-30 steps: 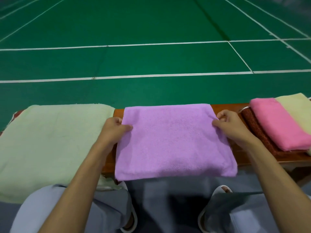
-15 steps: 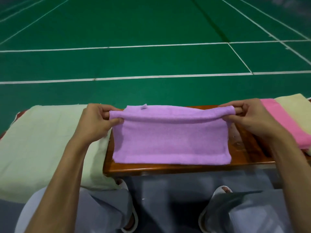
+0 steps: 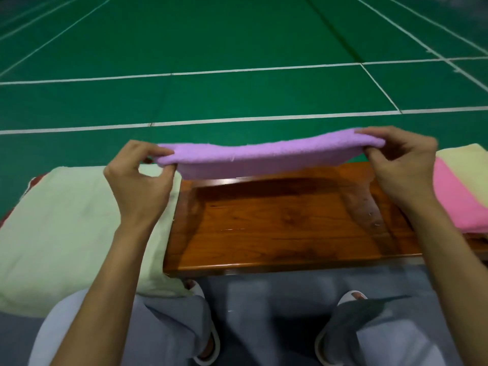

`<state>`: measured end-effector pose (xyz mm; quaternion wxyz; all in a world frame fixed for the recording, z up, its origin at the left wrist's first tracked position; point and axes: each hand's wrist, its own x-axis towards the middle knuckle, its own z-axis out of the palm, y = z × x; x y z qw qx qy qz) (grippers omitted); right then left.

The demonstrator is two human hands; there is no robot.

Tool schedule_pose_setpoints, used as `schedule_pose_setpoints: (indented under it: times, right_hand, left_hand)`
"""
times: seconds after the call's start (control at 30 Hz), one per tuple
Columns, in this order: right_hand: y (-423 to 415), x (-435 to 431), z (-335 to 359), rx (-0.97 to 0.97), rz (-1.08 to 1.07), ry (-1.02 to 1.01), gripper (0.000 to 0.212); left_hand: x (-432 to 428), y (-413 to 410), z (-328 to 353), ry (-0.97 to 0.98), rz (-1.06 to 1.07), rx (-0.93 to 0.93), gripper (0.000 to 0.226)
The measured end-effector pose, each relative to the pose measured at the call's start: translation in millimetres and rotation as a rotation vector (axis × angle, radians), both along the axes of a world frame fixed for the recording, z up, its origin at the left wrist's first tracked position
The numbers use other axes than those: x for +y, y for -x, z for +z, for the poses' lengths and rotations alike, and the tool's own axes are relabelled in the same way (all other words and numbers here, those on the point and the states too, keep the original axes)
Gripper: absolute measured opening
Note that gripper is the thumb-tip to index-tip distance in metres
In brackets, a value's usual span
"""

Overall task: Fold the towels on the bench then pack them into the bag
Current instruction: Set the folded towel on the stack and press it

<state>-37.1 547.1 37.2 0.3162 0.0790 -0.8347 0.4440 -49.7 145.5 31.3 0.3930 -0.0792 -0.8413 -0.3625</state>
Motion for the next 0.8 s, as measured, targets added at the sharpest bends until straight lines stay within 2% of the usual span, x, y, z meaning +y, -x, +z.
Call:
schedule_pose_setpoints:
  times: [0.1,0.2,0.27,0.37,0.43,0.5,0.57,0.63,0.7,0.8]
  right_hand:
    - [-16.3,16.4,-15.8,-0.311,0.100,-0.119,0.042]
    - [-29.3,29.7,-35.2,-0.705,0.257,-0.376,0.034]
    - [-35.2,36.0,-40.1,-0.817,0.341,-0.480,0.024]
    - [-40.3,39.6,-29.4,-0.926,0.343,-0.518,0.033]
    - [-38.0,31.8,-27.7,-0.816,0.234,-0.504,0.032]
    - [-31.7,11.6,-34.7,-0.605,0.075,-0.467,0.024]
    - [-22.7,-20.2,-47.7,-0.502,-0.003,-0.504,0.055]
    - [-17.0,-62.7,-59.8,-0.513,0.031,-0.584,0.067]
    - [-16.0,-99.3,-77.2,-0.532,0.133,-0.699,0.069]
    - [-17.5,-123.6,-103.9,-0.600,0.229,-0.883,0.076]
  left_hand:
    - [-16.4,-8.3,-21.3,0.245,-0.065,-0.315,0.020]
    - [-15.6,-20.7,-35.1,0.457,-0.197,-0.795,0.032]
    - [-13.6,-27.5,-34.6,0.593,-0.289,-1.045,0.027]
    - [-17.9,-31.2,-22.3,0.711,-0.333,-1.238,0.041]
    - [-16.6,-30.5,-13.7,0.647,-0.302,-1.223,0.048]
    - [-4.0,-27.3,-17.9,0.540,-0.185,-0.951,0.048]
    - [20.2,-21.7,-31.3,0.460,-0.133,-0.620,0.045]
    - [54.4,-17.2,-46.7,0.422,-0.236,-0.468,0.054]
    - [87.6,-15.8,-65.0,0.465,-0.322,-0.464,0.061]
    - [113.5,-16.2,-96.7,0.632,-0.343,-0.584,0.066]
